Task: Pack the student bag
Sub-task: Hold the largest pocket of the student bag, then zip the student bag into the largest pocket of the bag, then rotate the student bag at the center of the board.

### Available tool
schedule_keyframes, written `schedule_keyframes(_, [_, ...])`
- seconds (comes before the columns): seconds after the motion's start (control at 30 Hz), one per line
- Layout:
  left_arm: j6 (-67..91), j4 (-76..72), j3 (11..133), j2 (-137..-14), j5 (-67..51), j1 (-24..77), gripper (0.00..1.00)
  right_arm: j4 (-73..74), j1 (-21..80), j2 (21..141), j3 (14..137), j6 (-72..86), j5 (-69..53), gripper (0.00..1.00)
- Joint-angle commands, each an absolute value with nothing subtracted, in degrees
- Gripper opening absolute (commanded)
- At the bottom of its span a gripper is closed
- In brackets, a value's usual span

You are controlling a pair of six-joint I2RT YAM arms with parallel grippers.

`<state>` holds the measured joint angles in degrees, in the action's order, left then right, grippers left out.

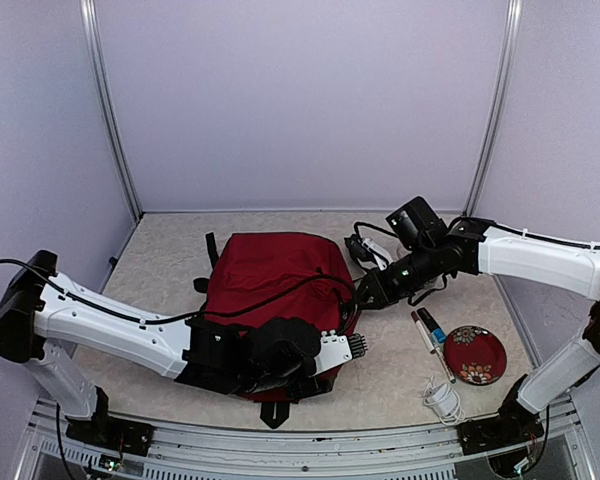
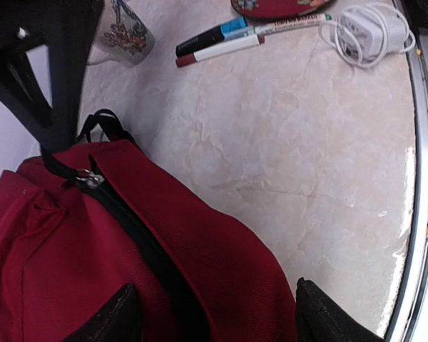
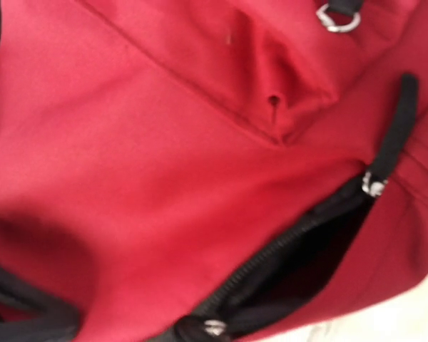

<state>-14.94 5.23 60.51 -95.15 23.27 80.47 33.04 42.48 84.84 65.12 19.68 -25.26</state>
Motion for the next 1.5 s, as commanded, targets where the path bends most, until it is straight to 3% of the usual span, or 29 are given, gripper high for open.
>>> schedule_keyframes(0.0, [-13.23,4.57,62.52,-97.49,26.35,80.69,0.71,33.12,42.39,83.39,65.35,20.31,-22.69,0.00])
schedule_keyframes(0.07, [-12.79,4.97,62.70,-99.03,28.67,80.60,0.68,33.04,42.21,83.71,65.45,20.22,-22.67,0.00])
schedule_keyframes(0.1, [-12.48,6.37,63.16,-99.80,29.25,80.45,0.62,32.95,42.12,83.82,65.54,20.14,-22.67,0.00])
schedule_keyframes(0.17, [-12.09,8.23,63.65,-101.00,29.23,80.46,0.36,32.81,41.74,83.91,65.71,19.89,-22.55,0.00])
schedule_keyframes(0.23, [-11.90,8.28,62.99,-100.92,28.77,80.70,0.02,32.98,40.82,84.14,66.12,19.89,-21.82,0.00])
schedule_keyframes(0.27, [-11.77,8.10,62.26,-100.16,28.22,80.81,0.00,33.05,40.07,84.38,66.39,19.76,-21.02,0.00])
schedule_keyframes(0.6, [-14.36,8.32,51.84,-87.57,21.22,84.88,0.00,34.35,30.78,93.76,72.11,13.57,-5.51,0.00])
schedule_keyframes(1.0, [-14.00,7.75,46.95,-81.01,11.71,87.54,0.00,36.60,27.48,110.52,95.17,9.62,-2.04,0.00])
schedule_keyframes(1.23, [-13.29,6.03,45.17,-79.35,10.79,87.54,0.00,36.69,27.42,111.51,92.07,9.87,-0.79,0.00])
schedule_keyframes(1.47, [-13.75,3.78,46.69,-80.31,10.69,86.76,0.00,31.86,28.39,102.64,83.99,12.08,-14.06,0.00])
